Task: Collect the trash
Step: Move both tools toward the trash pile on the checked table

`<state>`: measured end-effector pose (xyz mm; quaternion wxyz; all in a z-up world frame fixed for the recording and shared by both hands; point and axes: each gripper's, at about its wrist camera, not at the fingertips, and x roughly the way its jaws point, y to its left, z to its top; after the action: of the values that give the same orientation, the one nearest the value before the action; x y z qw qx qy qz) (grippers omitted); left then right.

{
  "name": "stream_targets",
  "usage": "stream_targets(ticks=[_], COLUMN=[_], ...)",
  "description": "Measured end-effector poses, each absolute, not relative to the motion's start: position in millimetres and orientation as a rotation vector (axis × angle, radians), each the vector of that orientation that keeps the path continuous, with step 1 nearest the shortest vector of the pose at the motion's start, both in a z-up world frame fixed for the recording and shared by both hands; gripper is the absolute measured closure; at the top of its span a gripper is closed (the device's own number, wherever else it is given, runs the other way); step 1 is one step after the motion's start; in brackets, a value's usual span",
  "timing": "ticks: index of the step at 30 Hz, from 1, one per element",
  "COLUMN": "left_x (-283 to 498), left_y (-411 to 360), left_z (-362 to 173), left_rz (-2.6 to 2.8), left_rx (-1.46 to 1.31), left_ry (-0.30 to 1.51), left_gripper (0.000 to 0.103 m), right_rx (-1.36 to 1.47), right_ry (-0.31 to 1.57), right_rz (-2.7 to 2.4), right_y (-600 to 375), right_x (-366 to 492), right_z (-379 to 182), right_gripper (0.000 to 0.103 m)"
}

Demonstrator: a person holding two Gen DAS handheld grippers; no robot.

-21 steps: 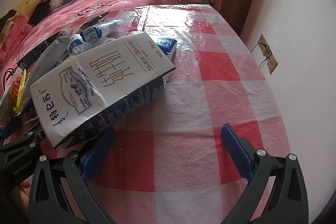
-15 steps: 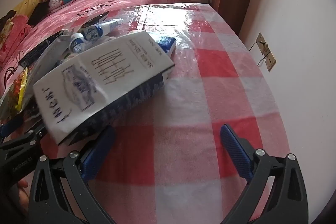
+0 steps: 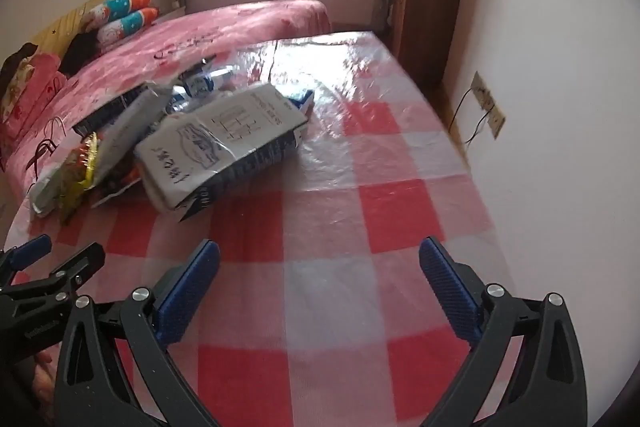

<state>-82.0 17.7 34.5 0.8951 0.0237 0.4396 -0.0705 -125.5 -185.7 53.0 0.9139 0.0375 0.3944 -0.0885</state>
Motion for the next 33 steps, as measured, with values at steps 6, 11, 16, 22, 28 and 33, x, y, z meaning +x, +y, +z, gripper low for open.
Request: stream_targets(ticks=[6, 11, 16, 22, 28, 33], left_x=[-103, -121, -136, -149, -161, -171], left_y=[42, 58, 73, 87, 97, 99], left_z=[57, 75, 91, 107, 118, 125], left_rz=[-0.139, -0.105, -0.089, -0.073, -0.066, -0.06], left_rx=[0.037, 0.051, 0.046, 0.018, -0.001, 0.014], left_ry=[0.863, 0.812, 0.756, 0.712, 0.676, 0.646], left_gripper=[0.004, 0.004, 0.004, 0.004, 0.004, 0.004], right_rx=[0.038, 0.004, -0.017, -0.015, -0.03, -0.049], right_ry=[0.686, 0.601, 0.508, 0.44, 0.391, 0.366], right_rz=[-0.149, -0.135, -0.131, -0.118, -0.109, -0.117], right_y=[-166, -145, -130, -121, -109, -104], right_x=[-163, -189, -214, -237, -252, -260], right_z=[92, 120, 150, 174, 189, 193], right_gripper=[0.005, 0.005, 0.005, 0.005, 0.005, 0.005])
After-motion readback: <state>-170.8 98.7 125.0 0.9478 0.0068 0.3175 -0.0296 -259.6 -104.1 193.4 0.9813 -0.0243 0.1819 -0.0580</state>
